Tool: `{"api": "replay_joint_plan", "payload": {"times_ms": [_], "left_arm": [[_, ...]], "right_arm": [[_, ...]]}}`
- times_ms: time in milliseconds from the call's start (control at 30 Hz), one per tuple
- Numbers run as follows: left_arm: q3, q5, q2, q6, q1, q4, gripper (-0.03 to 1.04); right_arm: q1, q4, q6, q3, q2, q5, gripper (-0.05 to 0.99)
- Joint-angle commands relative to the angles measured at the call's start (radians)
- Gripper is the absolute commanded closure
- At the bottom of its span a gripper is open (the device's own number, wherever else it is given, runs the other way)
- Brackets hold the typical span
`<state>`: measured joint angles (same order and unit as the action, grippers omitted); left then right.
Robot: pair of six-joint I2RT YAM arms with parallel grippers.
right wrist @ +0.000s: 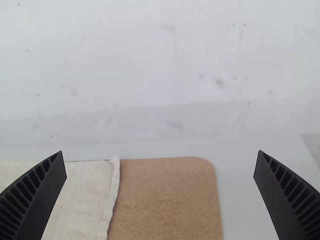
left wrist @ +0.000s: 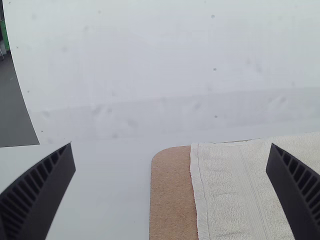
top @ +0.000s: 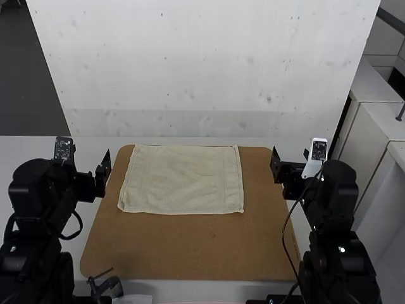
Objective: Fold the towel.
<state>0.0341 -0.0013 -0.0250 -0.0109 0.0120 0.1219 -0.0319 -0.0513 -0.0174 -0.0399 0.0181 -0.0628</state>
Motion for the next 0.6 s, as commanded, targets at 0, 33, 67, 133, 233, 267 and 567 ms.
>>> {"api": "replay_joint_plan", "payload": {"times_ms": [0, 33, 67, 133, 233, 267, 567], "left_arm": [[0.016, -0.009, 0.014, 0.005, -0.01, -0.01, 0.02], [0.016, -0.009, 0.014, 0.005, -0.01, -0.01, 0.02], [0.016, -0.009, 0.014, 0.005, -0.01, -0.01, 0.02], [0.016, -0.009, 0.014, 0.005, -0.012, -0.01, 0.02], [0.016, -0.012, 0.014, 0.009, -0.01, -0.01, 0.02], [0.016, -0.006, 0.014, 0.009, -0.009, -0.01, 0.02], [0.013, 0.024, 0.014, -0.018, -0.006, -0.01, 0.02]], "right_arm": [[-0.011, 0.007, 0.0, -0.017, -0.015, 0.008, -0.03], [-0.011, 0.007, 0.0, -0.017, -0.015, 0.008, -0.03], [-0.011, 0.007, 0.0, -0.017, -0.015, 0.008, -0.02], [-0.011, 0.007, 0.0, -0.017, -0.015, 0.008, -0.02], [-0.011, 0.007, 0.0, -0.017, -0.015, 0.008, -0.02], [-0.01, 0.007, -0.001, -0.017, -0.015, 0.008, -0.02], [-0.01, 0.005, -0.001, -0.017, -0.018, 0.008, -0.02]]}}
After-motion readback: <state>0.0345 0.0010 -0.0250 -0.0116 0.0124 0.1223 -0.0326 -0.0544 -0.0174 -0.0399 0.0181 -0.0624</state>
